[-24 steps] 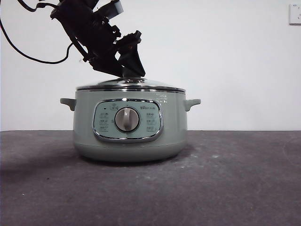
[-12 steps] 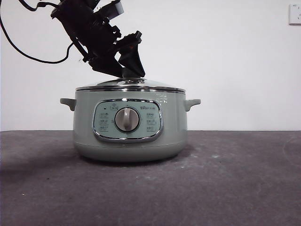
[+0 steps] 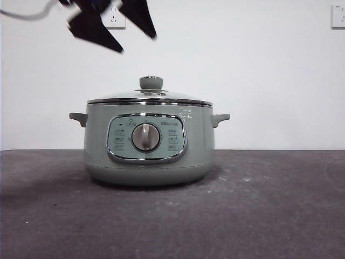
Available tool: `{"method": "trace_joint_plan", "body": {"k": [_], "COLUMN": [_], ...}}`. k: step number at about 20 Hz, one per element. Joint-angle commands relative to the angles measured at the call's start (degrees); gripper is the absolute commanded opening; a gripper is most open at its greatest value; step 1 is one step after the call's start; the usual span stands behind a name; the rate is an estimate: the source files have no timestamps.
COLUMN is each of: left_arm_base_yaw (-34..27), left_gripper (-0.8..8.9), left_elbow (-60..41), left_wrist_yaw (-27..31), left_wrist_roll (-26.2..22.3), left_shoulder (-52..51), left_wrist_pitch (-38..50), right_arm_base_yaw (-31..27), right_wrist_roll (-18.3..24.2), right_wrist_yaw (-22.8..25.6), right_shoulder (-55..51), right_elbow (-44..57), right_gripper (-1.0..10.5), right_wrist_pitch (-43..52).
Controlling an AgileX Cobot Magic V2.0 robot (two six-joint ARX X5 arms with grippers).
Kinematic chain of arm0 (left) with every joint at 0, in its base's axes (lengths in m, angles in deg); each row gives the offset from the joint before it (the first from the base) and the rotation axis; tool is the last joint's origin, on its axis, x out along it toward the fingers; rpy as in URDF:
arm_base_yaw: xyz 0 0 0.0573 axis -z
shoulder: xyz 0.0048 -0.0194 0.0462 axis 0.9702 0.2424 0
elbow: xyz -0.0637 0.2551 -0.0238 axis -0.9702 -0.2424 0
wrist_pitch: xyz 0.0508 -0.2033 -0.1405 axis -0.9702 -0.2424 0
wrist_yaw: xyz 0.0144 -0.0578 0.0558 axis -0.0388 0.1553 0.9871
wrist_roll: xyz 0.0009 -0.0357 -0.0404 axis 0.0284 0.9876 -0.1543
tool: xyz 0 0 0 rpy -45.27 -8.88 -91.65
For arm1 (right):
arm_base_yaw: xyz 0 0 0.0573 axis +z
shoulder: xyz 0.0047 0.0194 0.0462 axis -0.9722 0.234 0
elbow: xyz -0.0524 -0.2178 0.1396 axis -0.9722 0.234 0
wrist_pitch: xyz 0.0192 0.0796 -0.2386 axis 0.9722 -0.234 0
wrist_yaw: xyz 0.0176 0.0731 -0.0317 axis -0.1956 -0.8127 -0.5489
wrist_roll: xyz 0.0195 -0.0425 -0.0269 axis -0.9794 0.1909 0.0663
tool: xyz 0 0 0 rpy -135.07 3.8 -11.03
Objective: Pick up the pumpkin,open the lid,put the pumpkin in the pot,close the lid
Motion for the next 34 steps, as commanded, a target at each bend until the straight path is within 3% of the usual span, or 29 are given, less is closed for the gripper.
{"method": "trace_joint_plan", "body": {"k": [1, 5, 6, 8, 9, 11, 31, 34], "left_arm_base_yaw": [0.1, 0.2, 0.2, 0.2, 0.2, 0.2, 0.2, -1.4], "left_gripper": [5.02, 4.93, 4.3, 1.23, -0.28, -0.06, -0.04, -0.04], "left_elbow": [-0.3, -0.3, -0.3, -0.3, -0.3, -0.3, -0.3, -0.3], "left_wrist_yaw": [-2.6, -5.7, -5.7, -5.9, -7.3, -10.7, -11.2, -7.2], "left_wrist_roll": [0.0, 0.0, 0.0, -0.1, -0.2, -0.3, -0.4, -3.8], "left_shoulder": [-5.9, -15.7, -17.4, -20.7, -22.0, -23.3, -23.8, -24.9], "left_wrist_pitch": [-6.8, -16.9, -18.9, -23.0, -24.3, -25.0, -25.5, -25.4], "right_arm_base_yaw": [0.1, 0.2, 0.2, 0.2, 0.2, 0.2, 0.1, 0.1], "right_wrist_roll": [-0.5, -0.4, -0.2, 0.2, 0.2, 1.3, 1.0, 1.0], "right_wrist_yaw": [-5.4, -8.5, -9.2, -9.9, -9.9, -9.9, -9.4, -9.4], "right_shoulder": [-0.1, -0.1, -0.1, -0.1, -0.1, -0.1, -0.2, -0.2], "right_elbow": [0.0, 0.0, 0.0, 0.0, 0.0, 0.0, 0.0, 0.0], "right_gripper": [5.6, 4.7, 4.6, 4.5, 3.2, 0.1, 0.0, 0.0], "right_wrist_pitch": [-1.2, -3.4, -4.0, -4.6, -4.6, -4.6, -4.6, -4.6]}}
